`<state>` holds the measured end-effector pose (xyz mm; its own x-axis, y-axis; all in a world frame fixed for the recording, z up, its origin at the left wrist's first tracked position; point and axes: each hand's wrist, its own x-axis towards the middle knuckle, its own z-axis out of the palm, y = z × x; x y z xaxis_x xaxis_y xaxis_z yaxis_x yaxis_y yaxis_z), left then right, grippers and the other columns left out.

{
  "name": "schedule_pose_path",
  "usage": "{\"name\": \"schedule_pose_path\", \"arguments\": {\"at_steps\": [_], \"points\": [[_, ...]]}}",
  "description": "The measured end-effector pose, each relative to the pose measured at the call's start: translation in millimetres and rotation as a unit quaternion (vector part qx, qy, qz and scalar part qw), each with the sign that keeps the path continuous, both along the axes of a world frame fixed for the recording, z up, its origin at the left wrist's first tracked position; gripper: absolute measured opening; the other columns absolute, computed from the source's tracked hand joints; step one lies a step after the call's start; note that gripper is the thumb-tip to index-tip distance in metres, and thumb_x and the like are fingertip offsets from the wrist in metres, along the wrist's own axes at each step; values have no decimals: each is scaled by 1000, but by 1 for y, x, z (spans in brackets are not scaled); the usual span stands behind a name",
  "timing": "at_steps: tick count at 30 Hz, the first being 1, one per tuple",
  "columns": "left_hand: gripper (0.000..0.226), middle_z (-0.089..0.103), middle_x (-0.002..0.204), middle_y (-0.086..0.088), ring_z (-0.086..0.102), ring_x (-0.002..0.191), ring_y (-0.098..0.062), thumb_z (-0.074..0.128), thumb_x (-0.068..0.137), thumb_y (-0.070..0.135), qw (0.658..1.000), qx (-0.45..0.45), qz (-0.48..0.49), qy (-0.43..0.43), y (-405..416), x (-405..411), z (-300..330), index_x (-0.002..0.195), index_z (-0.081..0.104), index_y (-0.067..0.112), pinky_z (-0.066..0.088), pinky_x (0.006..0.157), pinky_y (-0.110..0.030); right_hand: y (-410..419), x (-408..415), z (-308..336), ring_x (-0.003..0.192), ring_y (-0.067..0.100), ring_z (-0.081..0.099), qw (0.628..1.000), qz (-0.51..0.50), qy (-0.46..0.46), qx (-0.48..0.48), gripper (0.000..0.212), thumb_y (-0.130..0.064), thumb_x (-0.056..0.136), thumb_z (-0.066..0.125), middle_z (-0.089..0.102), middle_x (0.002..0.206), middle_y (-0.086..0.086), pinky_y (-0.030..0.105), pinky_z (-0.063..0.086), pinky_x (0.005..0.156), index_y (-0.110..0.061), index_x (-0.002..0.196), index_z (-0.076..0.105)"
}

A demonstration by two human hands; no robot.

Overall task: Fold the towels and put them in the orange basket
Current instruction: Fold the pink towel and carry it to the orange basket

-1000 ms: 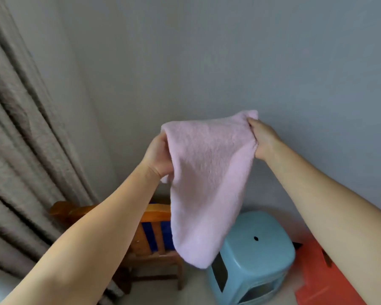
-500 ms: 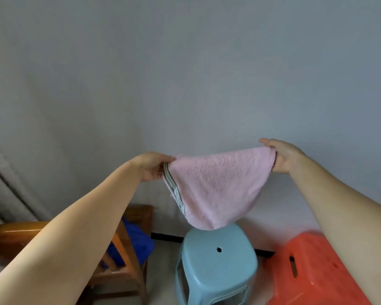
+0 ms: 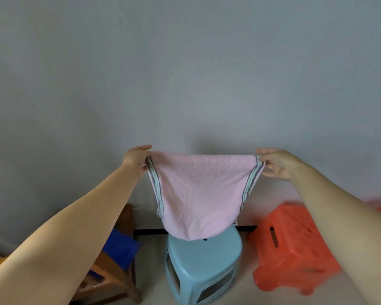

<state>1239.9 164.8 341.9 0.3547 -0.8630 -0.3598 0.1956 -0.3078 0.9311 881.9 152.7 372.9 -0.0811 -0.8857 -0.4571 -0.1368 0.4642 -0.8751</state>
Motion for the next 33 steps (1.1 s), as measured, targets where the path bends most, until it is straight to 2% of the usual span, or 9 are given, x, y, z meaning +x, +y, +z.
{"name": "schedule_pose_path", "arguments": {"at_steps": [3,8,12,14,20,23,27,30,33], "points": [[28,52,70,-4,48,61,-12,46,91,-7,997,44,-26,-54,-15,5,-10,96,61,15,43,54,-23,-4,0,0,61,9,47,987,51,152,25,30,6,89,47,54,71,0,21,36,57,-19,79,60],[35,56,68,-8,52,59,-16,48,89,-11,972,78,-132,-177,-28,10,-23,66,62,12,44,51,-19,-16,0,-14,21,1,27,973,50,221,35,29,6,91,48,40,51,1,6,18,37,-14,71,57],[31,54,71,-11,58,44,-10,42,92,-12,974,65,-187,-114,-30,9,-18,78,62,7,44,39,-11,-16,-11,-21,30,2,29,978,37,190,79,23,-6,91,56,38,59,0,6,18,34,-17,71,53],[29,54,73,-12,56,55,-15,42,93,-11,974,68,-197,-91,-33,10,-19,81,62,7,45,40,-12,-17,-20,-26,43,5,30,983,11,147,111,24,-12,91,58,39,57,-3,7,20,33,-20,70,51],[22,54,84,-13,50,76,-21,51,86,-14,941,145,-265,-156,-41,10,-27,84,60,6,48,64,-27,-31,-40,-32,51,6,28,977,90,56,187,25,-14,90,61,43,50,-6,15,21,33,-21,68,49],[26,48,74,-9,43,64,-17,48,84,-15,928,130,-268,-223,-44,-1,-26,89,61,6,38,54,-24,-38,-38,-25,55,6,33,938,254,129,198,12,-12,87,65,46,68,-5,16,23,39,-21,90,58],[35,48,71,-10,39,60,-18,44,82,-11,920,63,-282,-264,-51,-9,-33,78,67,14,31,54,-24,-51,-36,-30,56,9,35,827,417,305,222,47,-4,83,67,48,74,2,18,27,42,-24,122,52],[33,48,66,-8,40,58,-17,43,82,-6,896,27,-297,-328,-48,-23,-34,69,66,14,32,50,-22,-62,-33,-39,52,11,31,770,450,415,177,35,-2,83,61,42,69,2,16,25,39,-19,113,56],[33,48,63,-7,42,61,-19,48,84,6,880,-7,-315,-355,-45,-46,-31,55,60,16,34,58,-26,-77,-37,-45,48,14,34,764,448,454,97,6,-10,83,61,42,64,5,18,27,40,-13,86,57]]}}
